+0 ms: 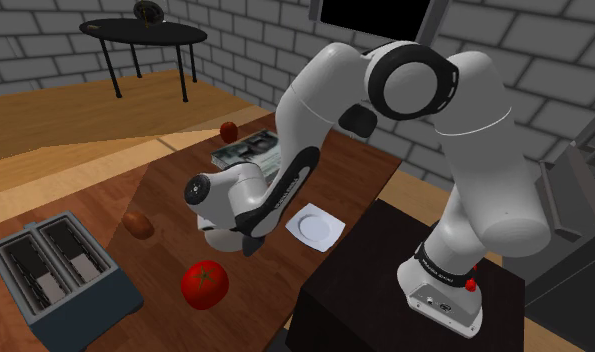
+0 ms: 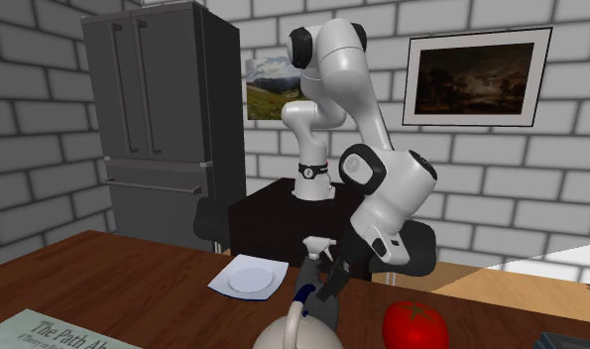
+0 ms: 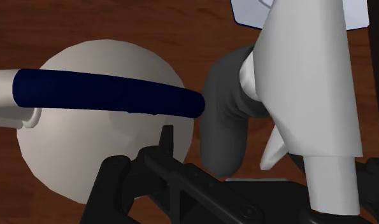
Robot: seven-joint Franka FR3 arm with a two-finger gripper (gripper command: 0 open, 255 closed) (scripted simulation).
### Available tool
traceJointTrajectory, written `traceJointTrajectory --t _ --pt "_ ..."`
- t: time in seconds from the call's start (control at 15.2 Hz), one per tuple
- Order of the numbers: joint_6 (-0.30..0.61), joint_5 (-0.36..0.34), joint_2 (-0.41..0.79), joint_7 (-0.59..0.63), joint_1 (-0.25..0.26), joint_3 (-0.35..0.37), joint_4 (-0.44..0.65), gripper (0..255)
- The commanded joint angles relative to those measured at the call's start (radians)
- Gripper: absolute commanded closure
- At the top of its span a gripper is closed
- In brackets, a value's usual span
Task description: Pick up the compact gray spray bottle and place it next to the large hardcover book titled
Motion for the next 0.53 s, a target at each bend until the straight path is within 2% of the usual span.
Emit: traceJointTrajectory --t 0.0,0.46 --pt "0.019 -0.013 0.017 0.008 -0.002 -0.009 -0.001 0" --pt "0.033 -0.022 0.03 0.013 -0.004 -0.016 -0.001 0"
